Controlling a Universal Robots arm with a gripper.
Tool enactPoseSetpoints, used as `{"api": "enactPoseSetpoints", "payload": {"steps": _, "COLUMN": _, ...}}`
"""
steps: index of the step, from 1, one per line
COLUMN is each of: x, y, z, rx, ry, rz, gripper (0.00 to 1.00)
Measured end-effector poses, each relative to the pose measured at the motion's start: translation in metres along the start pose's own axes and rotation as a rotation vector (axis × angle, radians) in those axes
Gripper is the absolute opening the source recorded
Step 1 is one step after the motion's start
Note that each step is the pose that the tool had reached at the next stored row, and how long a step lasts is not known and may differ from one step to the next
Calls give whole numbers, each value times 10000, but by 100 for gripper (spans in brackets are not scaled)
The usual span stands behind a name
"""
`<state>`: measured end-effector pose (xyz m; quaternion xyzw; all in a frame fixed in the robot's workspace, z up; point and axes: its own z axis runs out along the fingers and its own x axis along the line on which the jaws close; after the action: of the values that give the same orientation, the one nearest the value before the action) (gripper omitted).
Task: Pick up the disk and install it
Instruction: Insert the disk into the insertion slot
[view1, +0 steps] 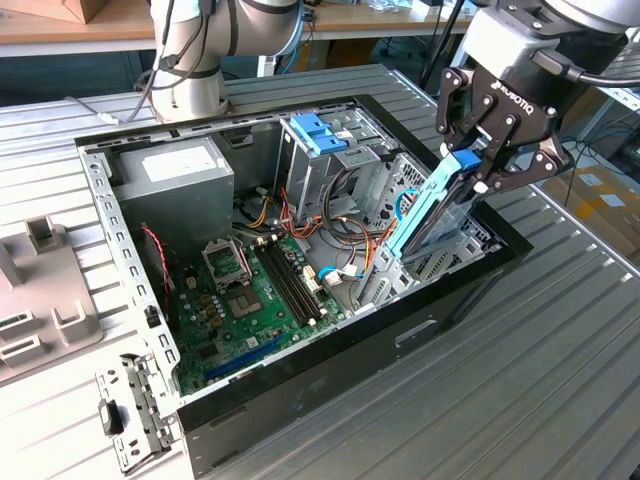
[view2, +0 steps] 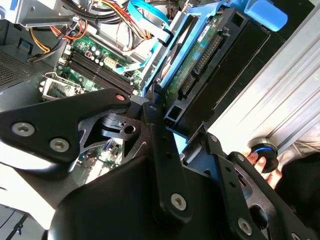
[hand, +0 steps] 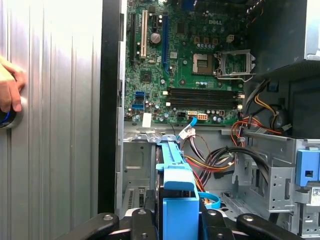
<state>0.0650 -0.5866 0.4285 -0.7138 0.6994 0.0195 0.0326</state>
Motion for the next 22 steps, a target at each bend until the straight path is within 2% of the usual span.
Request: {"api": "enactPoseSetpoints", "payload": {"steps": 22, "x": 7, "y": 2, "z": 91, "rx": 0, "ry": 0, "rz": 0, "gripper": 37}}
